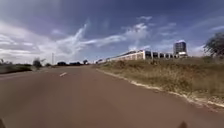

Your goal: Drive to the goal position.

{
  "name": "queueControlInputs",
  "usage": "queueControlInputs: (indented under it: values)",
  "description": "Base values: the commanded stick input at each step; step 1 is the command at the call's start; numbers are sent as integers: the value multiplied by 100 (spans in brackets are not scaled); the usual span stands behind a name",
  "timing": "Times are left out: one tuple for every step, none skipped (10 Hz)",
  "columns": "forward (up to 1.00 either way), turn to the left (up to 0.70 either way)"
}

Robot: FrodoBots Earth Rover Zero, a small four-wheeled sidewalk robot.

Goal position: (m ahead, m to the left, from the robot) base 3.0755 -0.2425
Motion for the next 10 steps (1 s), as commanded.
queueControlInputs:
  values:
    - [100, 0]
    - [100, 0]
    - [100, 0]
    - [100, 0]
    - [100, 0]
    - [100, 0]
    - [100, 0]
    - [100, 0]
    - [100, 0]
    - [100, 0]
